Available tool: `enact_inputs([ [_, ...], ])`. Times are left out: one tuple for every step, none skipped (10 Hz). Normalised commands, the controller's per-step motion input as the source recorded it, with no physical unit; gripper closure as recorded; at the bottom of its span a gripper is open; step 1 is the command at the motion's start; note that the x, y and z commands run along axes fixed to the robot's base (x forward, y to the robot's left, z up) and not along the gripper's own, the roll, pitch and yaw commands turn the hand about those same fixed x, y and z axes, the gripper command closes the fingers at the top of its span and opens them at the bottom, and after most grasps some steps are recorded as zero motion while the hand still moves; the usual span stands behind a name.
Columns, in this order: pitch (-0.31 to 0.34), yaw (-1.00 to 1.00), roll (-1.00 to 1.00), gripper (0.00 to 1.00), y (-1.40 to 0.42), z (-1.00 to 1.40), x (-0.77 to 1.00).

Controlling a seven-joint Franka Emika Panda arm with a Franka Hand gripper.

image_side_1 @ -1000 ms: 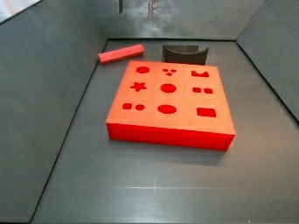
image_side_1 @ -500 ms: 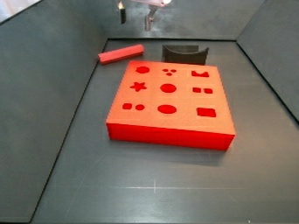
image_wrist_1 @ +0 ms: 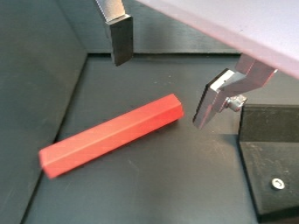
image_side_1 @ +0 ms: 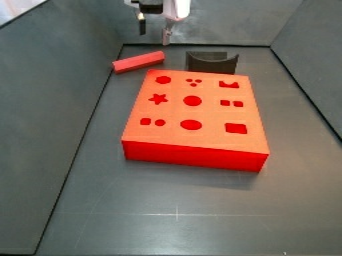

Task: Pick up the hexagon object. Move up. Place the hexagon object on the fixture. Regrasp the hexagon object. Move to above the board. Insert the hexagon object.
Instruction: Pick up the hexagon object.

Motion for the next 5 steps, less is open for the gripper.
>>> enact_inputs([
  [-0.256, -0.35, -0.32, 0.00, 0.27, -0.29, 0.15],
  [-0.267, -0.32, -0.35, 0.00, 0.24, -0.24, 0.19],
  [-0.240, -0.36, -0.33, 0.00, 0.13, -0.31, 0.29],
  [-0.191, -0.36, -0.31, 0.00, 0.05, -0.41, 0.34],
  [-0.169, -0.34, -0.32, 0.00, 0.00, -0.40, 0.23],
])
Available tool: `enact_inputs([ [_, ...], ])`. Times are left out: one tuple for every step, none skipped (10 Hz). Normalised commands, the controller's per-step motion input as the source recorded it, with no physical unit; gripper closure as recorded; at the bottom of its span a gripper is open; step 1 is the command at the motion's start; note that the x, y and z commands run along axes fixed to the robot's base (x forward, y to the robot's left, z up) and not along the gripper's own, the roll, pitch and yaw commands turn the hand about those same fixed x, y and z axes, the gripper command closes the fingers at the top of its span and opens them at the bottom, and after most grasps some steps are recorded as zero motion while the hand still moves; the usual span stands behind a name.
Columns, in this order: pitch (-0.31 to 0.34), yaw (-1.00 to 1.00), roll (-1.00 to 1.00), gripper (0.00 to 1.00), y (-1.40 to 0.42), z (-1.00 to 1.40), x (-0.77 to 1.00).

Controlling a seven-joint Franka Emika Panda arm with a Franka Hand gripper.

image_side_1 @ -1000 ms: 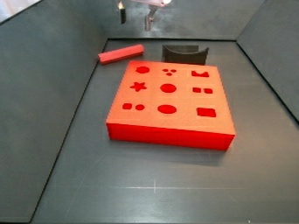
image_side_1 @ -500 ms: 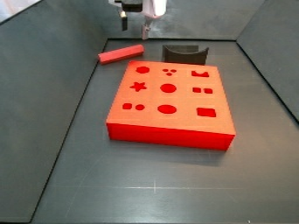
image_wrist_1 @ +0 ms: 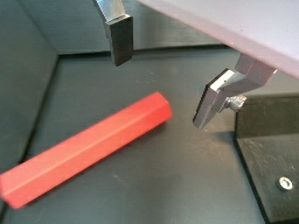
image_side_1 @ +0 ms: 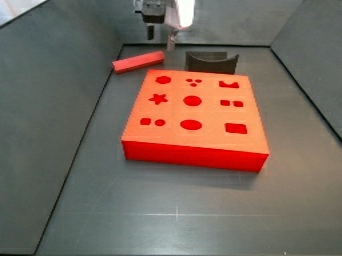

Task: Pick up the hexagon object. Move up. Place the hexagon object on the fixture. Regrasp the hexagon object. Move to above the board. Insert the hexagon object.
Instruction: Pick up the hexagon object.

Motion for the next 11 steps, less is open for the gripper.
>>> enact_inputs([
  [-0.213, -0.39, -0.37, 0.00, 0.00, -0.32, 0.00],
  [-0.189, -0.45, -0.34, 0.00, 0.00, -0.39, -0.15],
  [-0.209, -0.38, -0.37, 0.00, 0.00, -0.34, -0.19],
  [-0.231, -0.31, -0.41, 0.00, 0.00, -0.26, -0.13],
  [-0.253, -0.24, -0.40, 0.00, 0.00, -0.24, -0.06],
  [-0.273, -0.15, -0.37, 0.00, 0.01, -0.25, 0.00],
  [-0.284, -0.11, -0.31, 0.00, 0.00, -0.33, 0.00],
  [-0.339, -0.08, -0.19, 0.00, -0.05, -0.41, -0.04],
  [-0.393, -0.04, -0.15, 0.00, -0.05, -0.40, -0.11],
  [-0.400, 0.00, -0.15, 0.00, 0.00, -0.37, -0.13],
  [-0.321, 0.00, -0.20, 0.00, 0.00, -0.17, -0.10],
])
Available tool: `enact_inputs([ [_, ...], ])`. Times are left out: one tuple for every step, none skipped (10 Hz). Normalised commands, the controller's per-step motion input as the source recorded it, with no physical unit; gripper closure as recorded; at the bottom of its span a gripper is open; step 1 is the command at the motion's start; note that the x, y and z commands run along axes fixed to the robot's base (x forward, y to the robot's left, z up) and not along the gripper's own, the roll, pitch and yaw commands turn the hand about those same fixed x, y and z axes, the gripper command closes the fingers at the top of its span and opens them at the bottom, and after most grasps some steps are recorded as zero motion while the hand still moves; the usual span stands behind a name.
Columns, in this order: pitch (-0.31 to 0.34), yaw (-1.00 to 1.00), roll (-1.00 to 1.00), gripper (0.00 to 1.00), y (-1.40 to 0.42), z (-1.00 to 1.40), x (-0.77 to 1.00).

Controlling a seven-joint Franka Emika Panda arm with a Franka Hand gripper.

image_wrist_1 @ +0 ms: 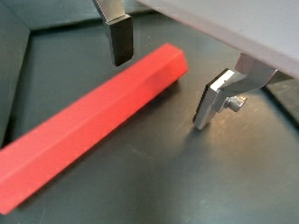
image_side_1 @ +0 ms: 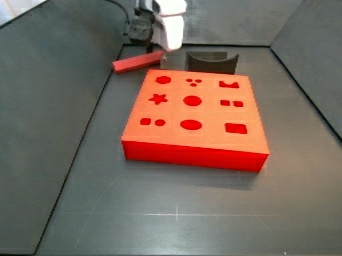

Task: Pick up the hexagon object. Move up. Place the hexagon object on the fixture. Regrasp the hexagon object. Move to above the board. Insert the hexagon object.
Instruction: Pick up the hexagon object.

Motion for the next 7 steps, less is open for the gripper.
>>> enact_inputs([
  [-0.189, -0.04, -0.11, 0.00, 0.00, -0.12, -0.05],
  [-0.099, 0.00, -0.06, 0.00, 0.00, -0.08, 0.00],
  [0.000, 0.00, 0.00, 0.00, 0.00, 0.00, 0.00],
  [0.000, 0.00, 0.00, 1.00, 0.00, 0.00, 0.00],
  [0.000, 0.00, 0.00, 1.00, 0.00, 0.00, 0.00],
  [0.000, 0.00, 0.00, 1.00, 0.00, 0.00, 0.00],
  [0.000, 0.00, 0.00, 1.00, 0.00, 0.00, 0.00],
])
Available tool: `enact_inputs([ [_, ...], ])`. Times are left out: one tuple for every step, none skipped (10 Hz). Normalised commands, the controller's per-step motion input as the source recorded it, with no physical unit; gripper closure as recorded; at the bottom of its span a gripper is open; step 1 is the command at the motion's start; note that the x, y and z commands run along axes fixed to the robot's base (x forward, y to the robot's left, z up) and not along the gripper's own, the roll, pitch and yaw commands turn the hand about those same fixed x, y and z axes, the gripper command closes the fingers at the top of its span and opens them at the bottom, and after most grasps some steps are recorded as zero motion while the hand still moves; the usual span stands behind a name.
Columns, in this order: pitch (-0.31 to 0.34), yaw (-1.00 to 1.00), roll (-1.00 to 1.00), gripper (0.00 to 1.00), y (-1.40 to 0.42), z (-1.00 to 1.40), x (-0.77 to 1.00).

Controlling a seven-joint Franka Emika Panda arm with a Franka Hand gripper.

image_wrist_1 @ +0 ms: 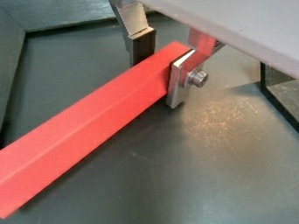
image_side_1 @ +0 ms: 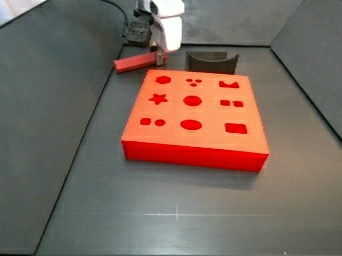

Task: Pick up the hexagon object. Move up. Place the hexagon object on the fixture. Regrasp the hexagon object. Move to above the board. Insert the hexagon object.
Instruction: Pick up the hexagon object, then move up.

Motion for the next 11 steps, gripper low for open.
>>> enact_inputs([
  [0.000, 0.00, 0.00, 1.00, 0.00, 0.00, 0.00],
  [0.000, 0.00, 0.00, 1.00, 0.00, 0.00, 0.00],
  [0.000, 0.00, 0.00, 1.00, 0.00, 0.00, 0.00],
  [0.000, 0.00, 0.00, 1.00, 0.00, 0.00, 0.00],
  [0.000, 0.00, 0.00, 1.00, 0.00, 0.00, 0.00],
  [0.000, 0.00, 0.00, 1.00, 0.00, 0.00, 0.00],
  [0.000, 0.00, 0.00, 1.00, 0.00, 0.00, 0.00],
  [0.000, 0.00, 0.00, 1.00, 0.00, 0.83, 0.00],
  [0.005, -0.06, -0.01, 1.00, -0.07, 0.82, -0.01],
  [0.019, -0.06, 0.01, 1.00, -0.06, 0.73, -0.03],
  [0.036, -0.05, 0.04, 1.00, -0.02, 0.57, -0.03],
])
